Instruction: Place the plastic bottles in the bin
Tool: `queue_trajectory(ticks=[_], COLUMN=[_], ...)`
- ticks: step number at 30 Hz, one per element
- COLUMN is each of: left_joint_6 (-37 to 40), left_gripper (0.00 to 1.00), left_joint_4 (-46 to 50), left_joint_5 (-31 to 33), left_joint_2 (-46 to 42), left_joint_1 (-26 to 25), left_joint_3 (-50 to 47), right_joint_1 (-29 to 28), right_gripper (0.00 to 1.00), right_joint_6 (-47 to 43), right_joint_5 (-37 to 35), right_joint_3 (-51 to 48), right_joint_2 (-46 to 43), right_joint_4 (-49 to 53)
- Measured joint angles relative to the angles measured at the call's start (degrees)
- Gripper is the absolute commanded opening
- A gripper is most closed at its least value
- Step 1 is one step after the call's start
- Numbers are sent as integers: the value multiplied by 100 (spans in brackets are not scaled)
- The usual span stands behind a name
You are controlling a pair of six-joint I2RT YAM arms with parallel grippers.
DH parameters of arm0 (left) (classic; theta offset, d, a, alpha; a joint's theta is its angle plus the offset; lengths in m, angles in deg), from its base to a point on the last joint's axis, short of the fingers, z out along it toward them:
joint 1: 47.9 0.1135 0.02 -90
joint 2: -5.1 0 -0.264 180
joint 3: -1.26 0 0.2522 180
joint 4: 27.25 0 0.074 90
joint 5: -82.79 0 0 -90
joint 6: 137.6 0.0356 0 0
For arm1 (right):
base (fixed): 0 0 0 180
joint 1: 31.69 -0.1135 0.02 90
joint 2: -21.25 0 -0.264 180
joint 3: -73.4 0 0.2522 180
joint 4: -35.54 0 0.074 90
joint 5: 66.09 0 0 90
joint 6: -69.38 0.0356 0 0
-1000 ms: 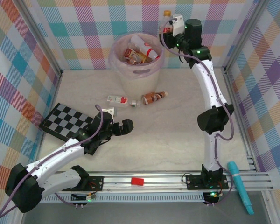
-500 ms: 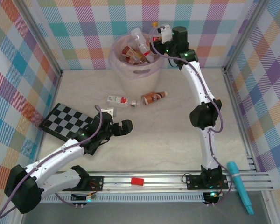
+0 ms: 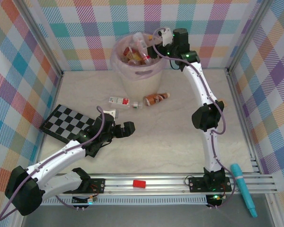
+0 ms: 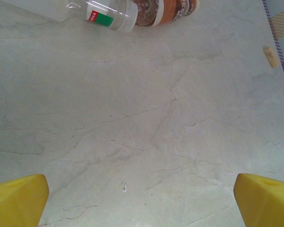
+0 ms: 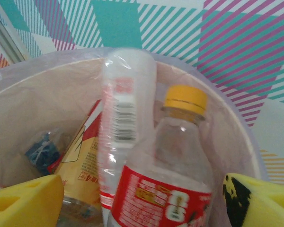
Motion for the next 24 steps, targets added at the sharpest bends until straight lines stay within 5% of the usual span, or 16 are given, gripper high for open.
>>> queue_trajectory(ticks=[18,20,24], left_joint_6=[-2,-22,-72], left_gripper=[100,100,100], left_joint_4=[-24,-39,-155], left_joint_5=[-9,2,52], left_joint_2=[57,61,175], left_joint_1=[0,0,0], left_joint_3=[0,0,9], right_joint_1=[-90,-90,-90], right_gripper=[92,100,100], right_joint_6=[212,293,398], right_joint_5=[-42,-74,-262], right_joint_3=[-181,-474,-2009], right_joint_2=[-807,-984,-1860], right_joint_4=[87,98,-184])
